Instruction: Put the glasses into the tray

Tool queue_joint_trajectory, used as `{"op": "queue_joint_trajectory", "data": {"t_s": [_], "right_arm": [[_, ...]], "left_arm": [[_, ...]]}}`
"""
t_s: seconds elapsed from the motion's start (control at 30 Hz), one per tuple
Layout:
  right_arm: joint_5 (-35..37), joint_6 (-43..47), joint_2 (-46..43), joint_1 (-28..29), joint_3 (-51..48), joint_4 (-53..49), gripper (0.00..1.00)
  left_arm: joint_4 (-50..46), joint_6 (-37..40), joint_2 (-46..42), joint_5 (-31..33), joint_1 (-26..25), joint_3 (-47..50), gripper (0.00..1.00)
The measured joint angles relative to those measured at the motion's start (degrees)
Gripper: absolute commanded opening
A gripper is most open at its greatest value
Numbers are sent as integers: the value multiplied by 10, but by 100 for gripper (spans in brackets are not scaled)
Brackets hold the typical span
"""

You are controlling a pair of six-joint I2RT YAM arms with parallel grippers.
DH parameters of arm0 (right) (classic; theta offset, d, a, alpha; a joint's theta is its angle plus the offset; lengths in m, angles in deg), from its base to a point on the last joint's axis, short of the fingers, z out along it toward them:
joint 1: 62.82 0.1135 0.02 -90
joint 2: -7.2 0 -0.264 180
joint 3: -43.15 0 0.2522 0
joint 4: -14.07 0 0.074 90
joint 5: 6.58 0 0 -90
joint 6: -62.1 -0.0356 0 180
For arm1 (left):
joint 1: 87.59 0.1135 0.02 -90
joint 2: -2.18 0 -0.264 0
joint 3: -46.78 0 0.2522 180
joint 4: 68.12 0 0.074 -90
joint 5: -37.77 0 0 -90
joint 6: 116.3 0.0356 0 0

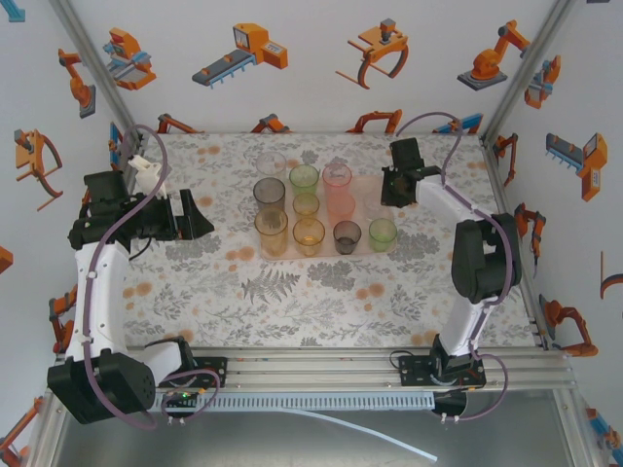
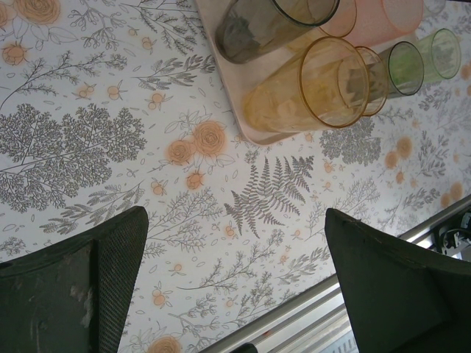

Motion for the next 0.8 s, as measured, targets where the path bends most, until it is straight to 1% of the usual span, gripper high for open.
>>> {"op": "queue_joint_trajectory", "data": {"t_s": [0.43, 0.8], "right_arm": [[-4, 0, 7, 0, 8, -8, 9], [7, 1, 11, 0, 16, -12, 11]], "left_arm": [[0, 0, 0, 0, 0, 2, 97], [0, 0, -2, 0, 0, 4, 97]]}}
